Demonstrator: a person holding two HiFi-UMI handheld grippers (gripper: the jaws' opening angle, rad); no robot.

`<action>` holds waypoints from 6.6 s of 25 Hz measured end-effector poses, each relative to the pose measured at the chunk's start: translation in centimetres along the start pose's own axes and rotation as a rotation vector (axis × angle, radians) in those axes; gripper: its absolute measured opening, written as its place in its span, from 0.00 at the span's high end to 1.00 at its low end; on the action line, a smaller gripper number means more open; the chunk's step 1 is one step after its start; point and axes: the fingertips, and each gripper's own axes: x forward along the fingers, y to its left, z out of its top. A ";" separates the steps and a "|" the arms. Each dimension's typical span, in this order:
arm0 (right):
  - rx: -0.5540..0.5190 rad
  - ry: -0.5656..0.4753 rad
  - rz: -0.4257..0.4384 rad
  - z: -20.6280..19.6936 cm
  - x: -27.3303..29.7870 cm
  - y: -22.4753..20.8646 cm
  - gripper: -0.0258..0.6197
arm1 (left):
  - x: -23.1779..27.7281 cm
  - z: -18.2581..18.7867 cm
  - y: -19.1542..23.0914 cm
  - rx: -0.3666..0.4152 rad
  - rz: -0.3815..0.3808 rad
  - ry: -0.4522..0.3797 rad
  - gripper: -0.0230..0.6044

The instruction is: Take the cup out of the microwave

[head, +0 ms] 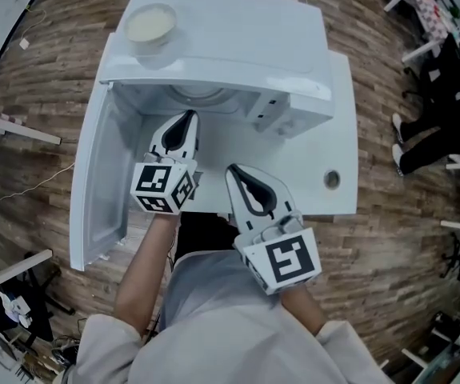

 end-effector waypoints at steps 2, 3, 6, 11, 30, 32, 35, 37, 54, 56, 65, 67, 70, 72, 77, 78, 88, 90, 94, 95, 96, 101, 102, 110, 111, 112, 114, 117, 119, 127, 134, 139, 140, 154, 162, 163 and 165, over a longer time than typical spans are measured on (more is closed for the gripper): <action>0.003 0.004 0.000 -0.1 0.2 -0.2 0.92 | 0.5 -0.5 0.6 -0.014 0.013 0.008 0.94; 0.006 0.007 -0.001 -0.2 0.3 -0.3 0.92 | 0.7 -0.7 0.9 -0.015 0.022 0.013 0.94; 0.013 0.018 -0.005 -0.4 0.4 -0.5 0.92 | 1.5 -1.3 1.6 -0.016 0.037 0.028 0.93; 0.018 0.032 -0.010 -0.9 0.9 -0.9 0.92 | 3.1 -2.3 3.0 -0.015 0.055 0.051 0.93; 0.032 0.055 -0.030 -0.7 2.7 -2.4 0.92 | 7.2 -3.6 6.1 -0.004 0.081 0.110 0.77; 0.034 0.056 -0.030 -0.8 2.8 -2.5 0.92 | 7.6 -3.7 6.3 0.000 0.084 0.115 0.77; 0.037 0.065 -0.030 -1.1 3.2 -2.6 0.92 | 8.3 -3.8 6.8 0.016 0.089 0.115 0.74; 0.038 0.069 -0.032 -1.2 3.4 -2.6 0.92 | 8.6 -3.7 6.9 0.031 0.088 0.112 0.73; 0.054 0.099 -0.062 -2.0 3.8 -3.4 0.92 | 11.4 -3.4 7.7 0.102 0.087 0.099 0.67; 0.055 0.103 -0.065 -2.1 3.9 -3.5 0.92 | 11.7 -3.4 7.6 0.107 0.082 0.099 0.67; 0.062 0.115 -0.065 -2.3 4.3 -3.8 0.92 | 12.2 -3.4 7.8 0.122 0.104 0.109 0.67; 0.062 0.117 -0.062 -2.4 4.4 -3.6 0.92 | 12.2 -3.4 8.0 0.111 0.115 0.117 0.67; 0.062 0.123 -0.062 -2.5 4.5 -3.5 0.92 | 12.3 -3.4 7.8 0.131 0.117 0.134 0.67; 0.062 0.125 -0.062 -2.6 4.6 -3.6 0.92 | 12.5 -3.3 7.5 0.151 0.113 0.136 0.67; 0.065 0.129 -0.066 -2.8 4.6 -3.6 0.92 | 13.0 -3.2 7.4 0.154 0.111 0.137 0.67; 0.066 0.129 -0.066 -2.8 4.5 -3.6 0.92 | 12.9 -3.2 7.4 0.155 0.111 0.137 0.67; 0.073 0.130 -0.067 -2.8 4.6 -3.7 0.92 | 12.7 -3.3 7.5 0.160 0.124 0.136 0.82; 0.072 0.133 -0.067 -2.9 4.5 -3.9 0.92 | 12.8 -3.4 7.4 0.159 0.121 0.134 0.83; 0.075 0.134 -0.068 -2.9 4.3 -4.0 0.92 | 12.8 -3.5 7.2 0.164 0.115 0.140 0.84; 0.074 0.134 -0.069 -2.9 4.3 -4.0 0.92 | 12.8 -3.4 7.2 0.163 0.114 0.140 0.85; 0.072 0.136 -0.069 -3.0 4.3 -4.0 0.92 | 12.7 -3.4 7.2 0.161 0.115 0.139 0.85; 0.074 0.129 -0.069 -2.9 4.0 -4.0 0.92 | 12.2 -3.3 6.9 0.164 0.116 0.131 0.85; 0.072 0.130 -0.069 -3.0 3.9 -4.0 0.92 | 12.1 -3.4 6.8 0.165 0.116 0.130 0.85; 0.066 0.137 -0.061 -3.1 3.5 -3.8 0.92 | 10.8 -3.5 6.4 0.143 0.121 0.113 0.86; 0.065 0.140 -0.059 -3.2 3.5 -3.8 0.92 | 10.6 -3.6 6.3 0.142 0.121 0.113 0.86; 0.064 0.141 -0.058 -3.3 3.4 -3.7 0.92 | 10.5 -3.6 6.2 0.141 0.121 0.112 0.86; 0.064 0.138 -0.056 -3.3 3.3 -3.7 0.92 | 10.1 -3.7 6.1 0.138 0.124 0.110 0.86; 0.062 0.128 -0.051 -3.2 3.2 -3.6 0.92 | 9.6 -3.8 6.1 0.133 0.132 0.105 0.86; 0.059 0.127 -0.047 -3.2 3.1 -3.5 0.92 | 9.3 -3.8 6.0 0.126 0.137 0.103 0.86; 0.052 0.122 -0.037 -3.0 2.6 -3.4 0.92 | 8.0 -3.9 5.7 0.108 0.154 0.099 0.86; 0.047 0.118 -0.031 -3.0 2.3 -3.3 0.92 | 7.1 -4.1 5.6 0.103 0.162 0.096 0.86; 0.047 0.111 -0.034 -2.9 2.1 -3.3 0.92 | 6.6 -4.2 5.6 0.096 0.167 0.094 0.86; 0.047 0.110 -0.034 -2.8 2.0 -3.3 0.92 | 6.5 -4.2 5.6 0.095 0.168 0.093 0.86; 0.051 0.104 -0.024 -2.8 1.9 -3.2 0.92 | 5.4 -4.4 5.1 0.099 0.168 0.099 0.86; 0.057 0.092 -0.024 -2.3 1.8 -3.4 0.92 | 4.7 -4.3 4.7 0.095 0.163 0.103 0.86; 0.057 0.091 -0.022 -2.3 1.7 -3.4 0.92 | 4.6 -4.3 4.6 0.094 0.162 0.105 0.86; 0.057 0.091 -0.020 -2.3 1.7 -3.3 0.92 | 4.5 -4.3 4.6 0.094 0.162 0.108 0.86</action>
